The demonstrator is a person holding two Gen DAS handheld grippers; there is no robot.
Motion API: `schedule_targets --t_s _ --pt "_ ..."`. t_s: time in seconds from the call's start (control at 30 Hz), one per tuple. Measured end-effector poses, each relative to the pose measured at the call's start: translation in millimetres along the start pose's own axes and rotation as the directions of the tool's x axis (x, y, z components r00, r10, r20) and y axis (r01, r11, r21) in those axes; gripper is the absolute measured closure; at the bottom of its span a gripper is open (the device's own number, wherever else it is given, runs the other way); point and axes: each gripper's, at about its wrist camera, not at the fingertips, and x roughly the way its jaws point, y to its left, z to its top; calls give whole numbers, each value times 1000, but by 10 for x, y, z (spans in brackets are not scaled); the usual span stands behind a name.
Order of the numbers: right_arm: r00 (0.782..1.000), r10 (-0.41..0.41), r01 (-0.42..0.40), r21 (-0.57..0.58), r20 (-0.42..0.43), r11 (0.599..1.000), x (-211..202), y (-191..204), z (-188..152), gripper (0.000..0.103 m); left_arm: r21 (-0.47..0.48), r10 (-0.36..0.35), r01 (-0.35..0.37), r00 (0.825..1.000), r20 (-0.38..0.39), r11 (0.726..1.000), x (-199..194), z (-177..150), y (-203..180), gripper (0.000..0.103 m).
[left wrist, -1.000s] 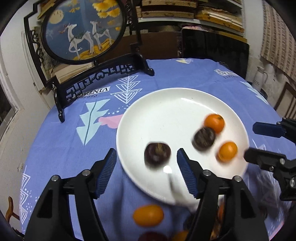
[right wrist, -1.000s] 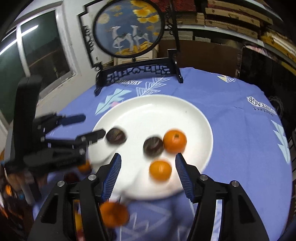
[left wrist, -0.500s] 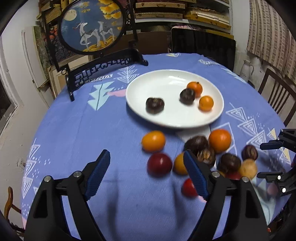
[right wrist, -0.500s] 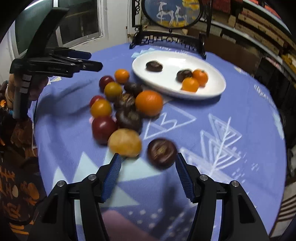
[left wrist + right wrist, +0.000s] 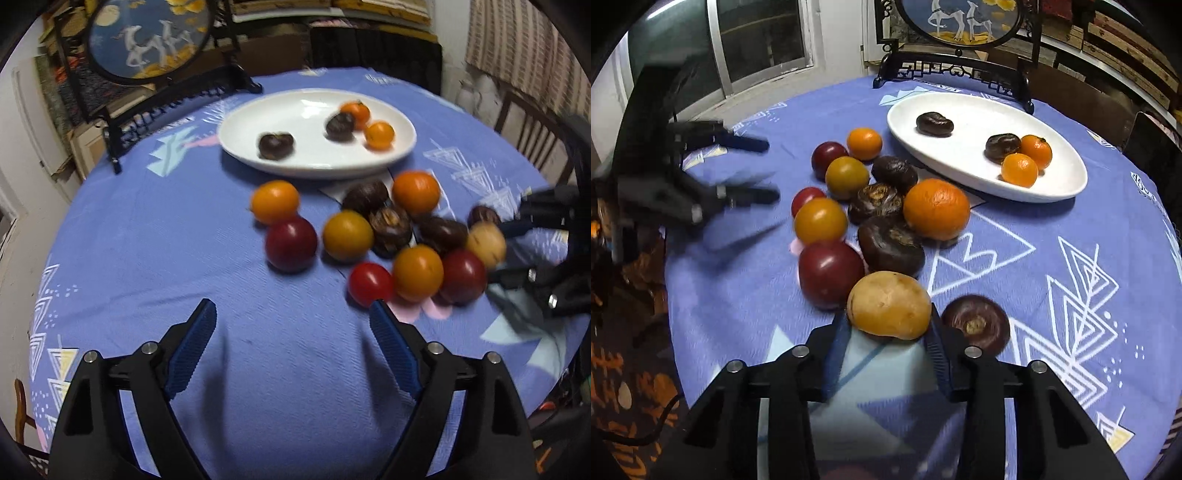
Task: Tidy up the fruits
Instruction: 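Grasp a red plum with the left tool while the right tool grasps the brown potato-like fruit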
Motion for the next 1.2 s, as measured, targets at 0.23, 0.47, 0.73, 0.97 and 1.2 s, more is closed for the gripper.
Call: schedule_targets --t_s 0.23,0.47,0.73,0.97,1.2 --pt "1000 -16 16 -6 5 1000 -154 -27 -97 63 56 -31 32 999 -25 998 222 53 -177 21" --pt "1000 -15 15 17 9 1000 -115 -64 -108 63 16 -95 95 995 -28 995 339 223 -229 57" --pt "1000 -13 12 26 20 1000 -135 -71 -99 63 44 -122 123 992 -29 991 247 187 -324 75" --pt "997 -27 22 73 67 997 -253 -132 -59 63 -2 -81 81 996 49 997 -66 286 -187 75" --pt "988 -65 49 110 140 993 -396 -166 168 63 -110 -7 17 996 92 994 -151 597 -72 75"
